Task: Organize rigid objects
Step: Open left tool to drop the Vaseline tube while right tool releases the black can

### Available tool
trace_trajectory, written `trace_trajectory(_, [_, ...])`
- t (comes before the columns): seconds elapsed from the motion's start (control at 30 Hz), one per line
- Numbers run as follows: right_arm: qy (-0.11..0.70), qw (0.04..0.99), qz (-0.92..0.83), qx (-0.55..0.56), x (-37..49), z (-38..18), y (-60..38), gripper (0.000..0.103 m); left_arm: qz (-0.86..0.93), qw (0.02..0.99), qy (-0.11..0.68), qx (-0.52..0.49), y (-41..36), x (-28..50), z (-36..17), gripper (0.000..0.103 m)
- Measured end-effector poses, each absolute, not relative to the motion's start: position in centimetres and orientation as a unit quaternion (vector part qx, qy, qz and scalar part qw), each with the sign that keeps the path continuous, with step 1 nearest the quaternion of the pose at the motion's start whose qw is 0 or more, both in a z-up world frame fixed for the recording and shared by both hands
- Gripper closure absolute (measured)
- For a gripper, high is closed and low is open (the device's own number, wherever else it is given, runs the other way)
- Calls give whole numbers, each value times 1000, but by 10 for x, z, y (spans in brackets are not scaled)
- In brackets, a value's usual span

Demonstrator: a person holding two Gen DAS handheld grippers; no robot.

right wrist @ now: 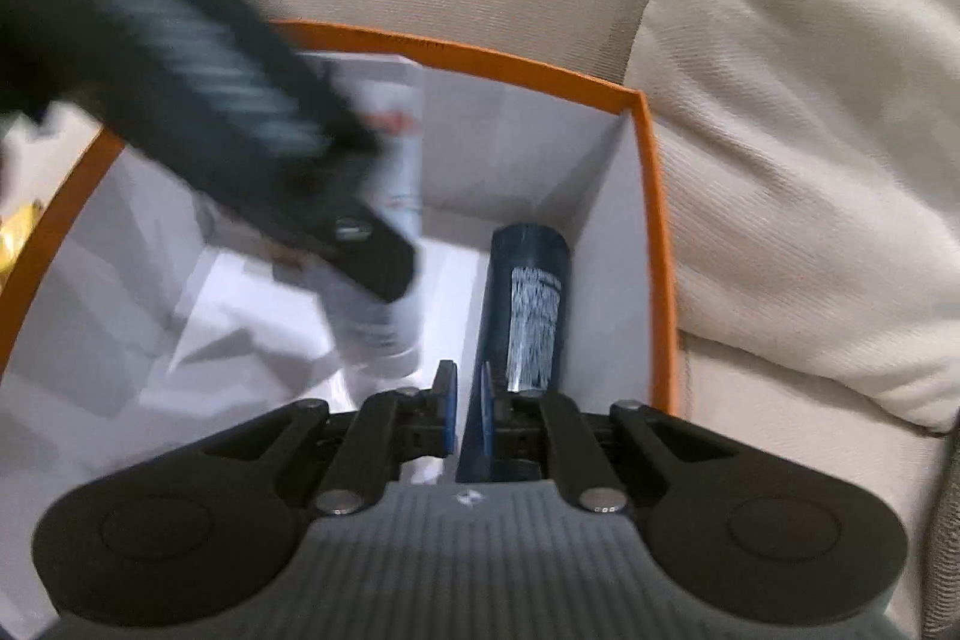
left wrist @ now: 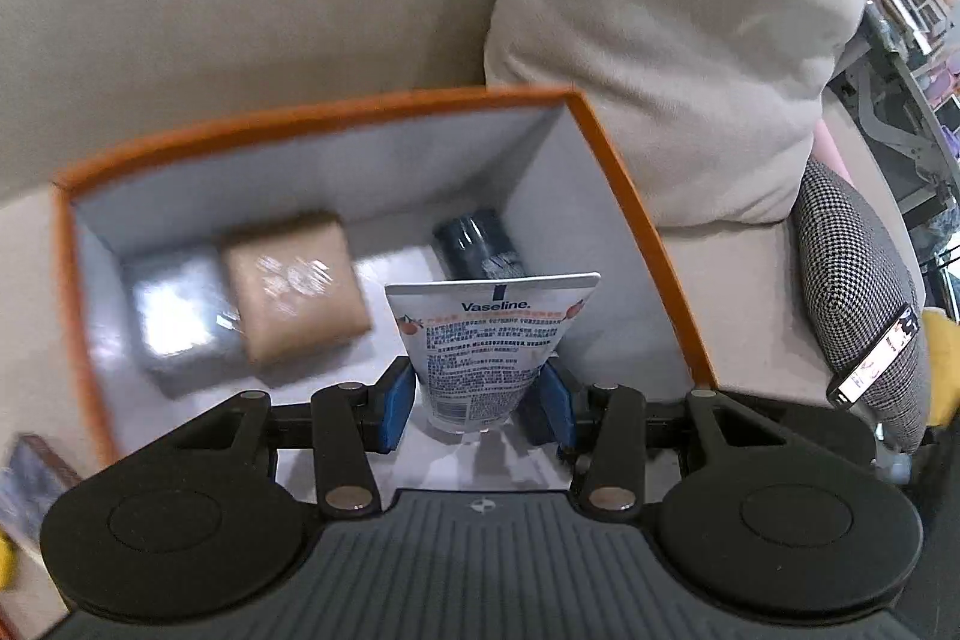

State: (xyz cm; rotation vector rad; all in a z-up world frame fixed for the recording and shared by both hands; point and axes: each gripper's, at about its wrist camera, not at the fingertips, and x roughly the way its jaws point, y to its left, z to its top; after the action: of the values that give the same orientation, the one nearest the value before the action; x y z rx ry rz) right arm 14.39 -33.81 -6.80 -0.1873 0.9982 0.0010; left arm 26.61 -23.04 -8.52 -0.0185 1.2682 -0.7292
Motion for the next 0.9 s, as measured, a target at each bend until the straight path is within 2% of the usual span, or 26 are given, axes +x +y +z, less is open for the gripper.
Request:
trace_trajectory(0.3, [480,874,-10,-79,146,-73,-343,97,-297,742,601,1,-252,279,-104,48])
trace_trajectory(0.37, [480,873,-11,-81,145,-71,-342,97,-292,750,594,-3,-250,280,-103,38])
trace_trajectory(0.43, [481,873,-12,-82,146,-70,-340,96,-292,753,590,-4,-249,280,-102,34])
trace_trajectory(0.53, [480,874,-14,-76,146,-72,-342,96,-292,754,588,-6,-246,281,-101,35])
trace_trajectory(0.67, [480,874,-18,-77,142,-71,-341,96,-299,758,580,-13,-238,273,-92,46])
trace_trajectory(0.77, [477,875,-23,-80,145,-73,-338,93,-301,765,570,-21,-227,270,-85,50])
trace_trajectory(0.83, [470,879,-25,-79,150,-72,-336,82,-296,775,558,-27,-216,265,-78,50])
trace_trajectory(0.9, [466,881,-25,-75,157,-72,-334,75,-288,785,548,-25,-205,260,-72,49])
